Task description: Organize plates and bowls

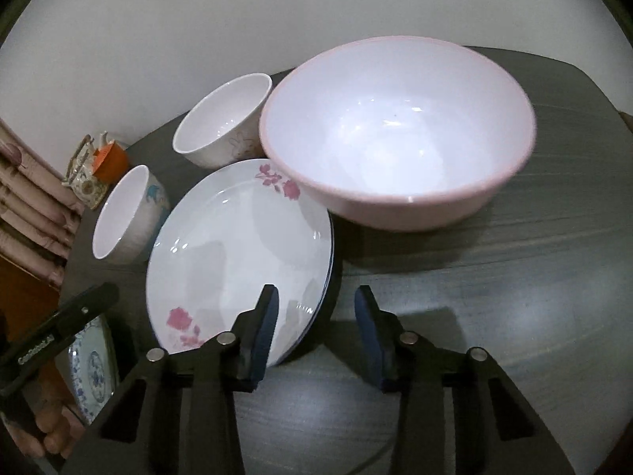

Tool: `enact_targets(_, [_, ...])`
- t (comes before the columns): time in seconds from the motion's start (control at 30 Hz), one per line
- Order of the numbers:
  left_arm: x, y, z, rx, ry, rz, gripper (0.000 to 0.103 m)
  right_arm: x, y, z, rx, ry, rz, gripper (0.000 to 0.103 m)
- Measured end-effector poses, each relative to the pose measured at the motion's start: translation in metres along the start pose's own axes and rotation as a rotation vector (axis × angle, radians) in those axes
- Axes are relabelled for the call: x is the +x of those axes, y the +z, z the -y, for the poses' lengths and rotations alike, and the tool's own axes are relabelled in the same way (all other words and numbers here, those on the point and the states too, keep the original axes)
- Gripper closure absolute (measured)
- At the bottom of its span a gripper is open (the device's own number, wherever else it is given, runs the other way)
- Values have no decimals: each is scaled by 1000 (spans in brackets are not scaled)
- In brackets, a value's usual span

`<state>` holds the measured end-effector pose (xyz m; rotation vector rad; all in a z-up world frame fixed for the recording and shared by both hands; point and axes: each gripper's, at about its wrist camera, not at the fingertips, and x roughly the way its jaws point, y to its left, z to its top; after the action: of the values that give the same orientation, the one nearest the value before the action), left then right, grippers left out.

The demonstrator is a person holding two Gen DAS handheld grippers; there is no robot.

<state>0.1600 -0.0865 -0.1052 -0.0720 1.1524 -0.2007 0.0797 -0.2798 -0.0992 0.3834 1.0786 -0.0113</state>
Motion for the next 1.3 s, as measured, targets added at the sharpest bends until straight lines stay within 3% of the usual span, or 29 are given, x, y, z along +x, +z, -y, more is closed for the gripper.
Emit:
enact_targets(0.33, [30,12,3,16,-24,-43,61,24,17,5,1,47,-28,79])
enact_targets(0.57, [45,18,5,16,-51,-66,82,36,25,9,2,64,-35,87])
enact_targets(0.83, [49,21,10,37,-50,-83,82,36,27,11,4,74,-34,91])
enact_targets(1.3, [28,-34,19,87,-68,-178,82,11,-23,14,26,64,-130,90])
